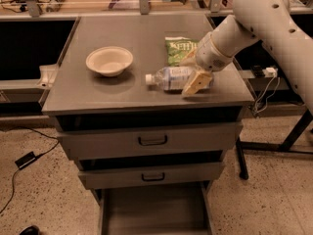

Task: Pick blue plastic bottle from bottom drawer and place on counter

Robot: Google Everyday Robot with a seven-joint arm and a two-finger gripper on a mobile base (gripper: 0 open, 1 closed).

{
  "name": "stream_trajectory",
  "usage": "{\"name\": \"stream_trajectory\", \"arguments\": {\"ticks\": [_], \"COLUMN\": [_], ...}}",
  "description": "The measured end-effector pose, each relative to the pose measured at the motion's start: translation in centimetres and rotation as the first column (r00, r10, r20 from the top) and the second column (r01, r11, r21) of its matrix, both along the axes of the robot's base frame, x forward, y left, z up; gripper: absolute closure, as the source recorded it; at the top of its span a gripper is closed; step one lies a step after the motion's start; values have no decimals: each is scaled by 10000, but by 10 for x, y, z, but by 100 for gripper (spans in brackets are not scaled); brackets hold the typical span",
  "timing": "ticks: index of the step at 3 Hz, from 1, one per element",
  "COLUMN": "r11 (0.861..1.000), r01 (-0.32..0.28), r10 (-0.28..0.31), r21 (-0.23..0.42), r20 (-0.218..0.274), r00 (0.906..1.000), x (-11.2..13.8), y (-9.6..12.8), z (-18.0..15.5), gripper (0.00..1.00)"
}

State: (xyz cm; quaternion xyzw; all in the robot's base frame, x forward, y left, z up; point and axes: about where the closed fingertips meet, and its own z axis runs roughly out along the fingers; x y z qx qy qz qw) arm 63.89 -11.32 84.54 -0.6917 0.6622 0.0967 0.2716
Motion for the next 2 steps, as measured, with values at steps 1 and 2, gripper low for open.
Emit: {"name": "stream_trajectory", "arguments": {"ticks": [1,2], "r11": [10000,10000], "r01": [-1,-1], "r10": [1,1], "r21": [0,0], "r20": [0,0], "r00": [10000,10000], "x": [0,0], "y": [0,0], "z": [0,0], "gripper": [0,0]}}
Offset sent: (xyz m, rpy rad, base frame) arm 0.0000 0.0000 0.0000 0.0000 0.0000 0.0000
